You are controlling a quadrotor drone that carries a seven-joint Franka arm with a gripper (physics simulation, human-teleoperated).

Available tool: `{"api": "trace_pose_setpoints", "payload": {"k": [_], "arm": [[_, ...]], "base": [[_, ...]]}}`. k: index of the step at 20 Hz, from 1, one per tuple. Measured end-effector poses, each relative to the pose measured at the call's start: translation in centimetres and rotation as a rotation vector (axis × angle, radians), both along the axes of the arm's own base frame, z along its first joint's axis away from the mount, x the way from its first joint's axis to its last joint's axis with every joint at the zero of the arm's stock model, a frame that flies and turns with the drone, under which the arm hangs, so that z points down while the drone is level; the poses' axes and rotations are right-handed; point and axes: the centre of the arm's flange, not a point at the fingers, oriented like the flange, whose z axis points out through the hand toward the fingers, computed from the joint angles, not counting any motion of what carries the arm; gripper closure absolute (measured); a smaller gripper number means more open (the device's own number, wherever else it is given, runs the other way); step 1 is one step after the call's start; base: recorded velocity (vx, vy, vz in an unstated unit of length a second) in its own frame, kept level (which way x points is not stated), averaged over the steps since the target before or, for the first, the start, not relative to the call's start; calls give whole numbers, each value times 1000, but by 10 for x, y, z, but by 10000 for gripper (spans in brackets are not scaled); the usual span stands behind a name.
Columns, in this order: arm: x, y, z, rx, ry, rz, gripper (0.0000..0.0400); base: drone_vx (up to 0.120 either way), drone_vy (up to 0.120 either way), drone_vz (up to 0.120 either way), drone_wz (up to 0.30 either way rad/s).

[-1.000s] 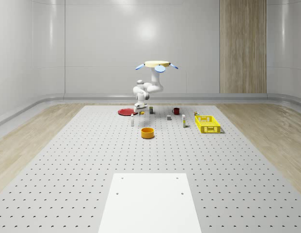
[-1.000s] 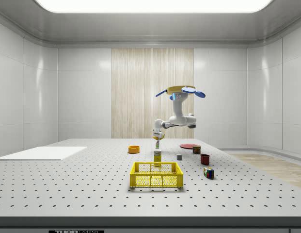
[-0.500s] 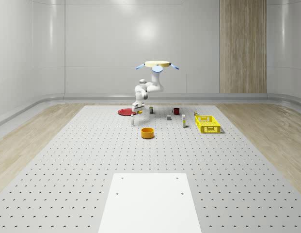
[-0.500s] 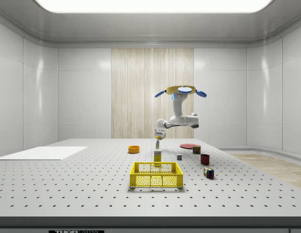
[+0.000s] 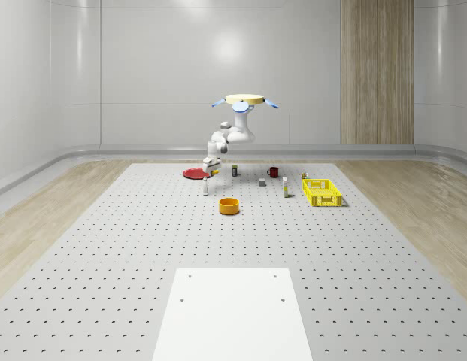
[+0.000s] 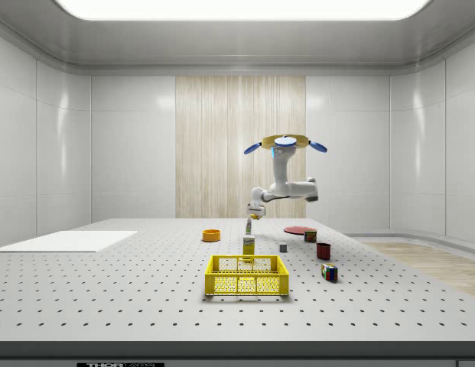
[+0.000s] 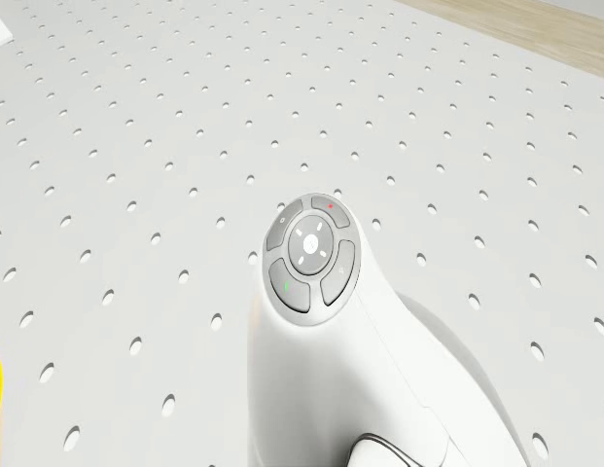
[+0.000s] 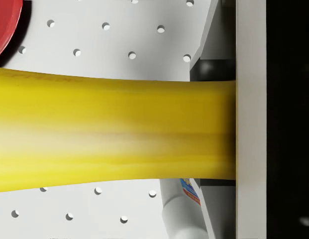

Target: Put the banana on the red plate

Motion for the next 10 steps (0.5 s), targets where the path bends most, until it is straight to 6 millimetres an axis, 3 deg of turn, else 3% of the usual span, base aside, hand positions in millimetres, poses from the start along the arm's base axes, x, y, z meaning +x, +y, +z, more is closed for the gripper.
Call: {"api": "trace_pose_setpoints", "payload": {"k": [10], "arm": [[0, 0, 0, 0, -1, -301, 211]], "base": [[0, 0, 0, -300]]}}
